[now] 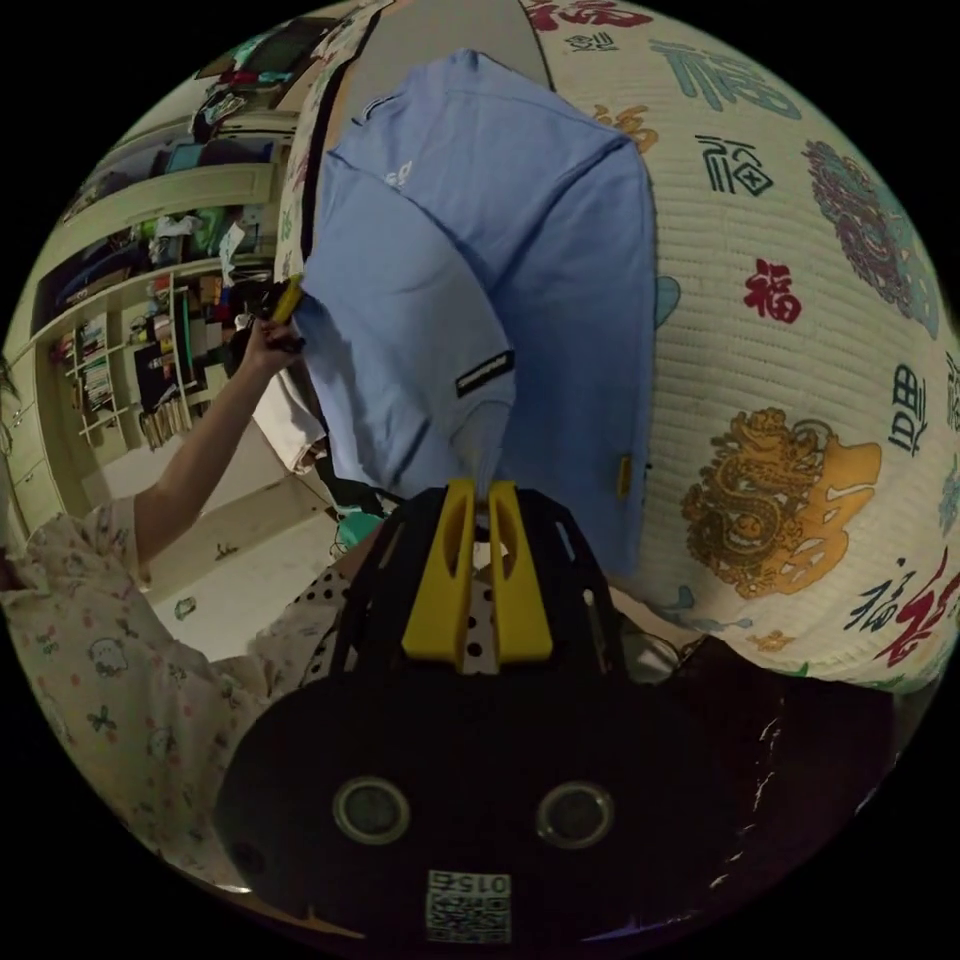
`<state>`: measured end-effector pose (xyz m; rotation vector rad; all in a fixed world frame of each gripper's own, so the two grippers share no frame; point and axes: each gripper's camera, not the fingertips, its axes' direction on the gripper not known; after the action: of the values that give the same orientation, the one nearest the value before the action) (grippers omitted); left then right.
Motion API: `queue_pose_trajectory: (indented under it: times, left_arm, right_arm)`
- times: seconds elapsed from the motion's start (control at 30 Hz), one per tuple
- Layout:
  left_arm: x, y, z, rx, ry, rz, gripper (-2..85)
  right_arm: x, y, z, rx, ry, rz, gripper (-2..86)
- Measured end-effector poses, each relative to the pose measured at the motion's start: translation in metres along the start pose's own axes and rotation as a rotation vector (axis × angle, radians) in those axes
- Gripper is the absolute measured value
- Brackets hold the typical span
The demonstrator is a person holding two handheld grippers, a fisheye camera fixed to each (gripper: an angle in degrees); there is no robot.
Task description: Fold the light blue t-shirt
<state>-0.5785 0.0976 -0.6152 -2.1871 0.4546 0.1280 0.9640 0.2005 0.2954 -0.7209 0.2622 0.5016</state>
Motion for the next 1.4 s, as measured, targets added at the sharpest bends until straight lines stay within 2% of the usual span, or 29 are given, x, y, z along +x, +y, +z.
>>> queue_pose_trajectory:
  times: [0.1,0.23,0.33,0.47,0.63,0.77,0.9,1.03,1.17,1.27,1.4]
  left_arm:
    - [-0.009,0.008,-0.008,0.046,-0.048,0.024,3.1]
    - [-0.021,0.024,0.001,-0.003,-0.054,0.055,5.2]
    - [-0.024,0.037,0.008,-0.039,-0.056,0.1,8.2]
    - [-0.025,0.054,0.02,-0.069,-0.051,0.168,8.9]
    - [-0.028,0.072,0.029,-0.056,-0.05,0.195,8.0]
    - [-0.04,0.08,0.032,-0.013,0.002,0.138,6.8]
    - [-0.056,0.083,0.037,-0.005,0.035,0.094,4.6]
    - [-0.073,0.081,0.041,-0.019,0.116,0.051,3.2]
    - [-0.078,0.071,0.04,-0.005,0.14,0.03,2.1]
    - [-0.078,0.061,0.028,0.085,0.149,0.022,1.8]
    - [-0.083,0.038,0.036,0.105,0.091,-0.008,2.0]
  right_arm:
    - [0.003,-0.018,0.026,-0.001,-0.007,0.03,1.9]
    - [0.004,-0.048,0.061,-0.039,0.175,0.06,5.3]
    - [-0.002,-0.088,0.05,0.088,0.177,0.029,7.5]
    - [-0.04,-0.186,0.035,0.243,0.095,-0.168,8.6]
    - [-0.105,-0.313,0.061,0.275,0.014,-0.392,10.1]
    - [-0.159,-0.406,0.107,0.233,0.051,-0.474,11.0]
    - [-0.188,-0.456,0.145,0.179,0.118,-0.497,8.9]
    - [-0.198,-0.504,0.18,0.075,0.186,-0.401,3.4]
    - [-0.217,-0.529,0.184,0.115,0.167,-0.425,1.0]
    - [-0.245,-0.548,0.188,0.167,0.13,-0.502,0.5]
    - [-0.279,-0.575,0.218,0.18,0.207,-0.597,0.3]
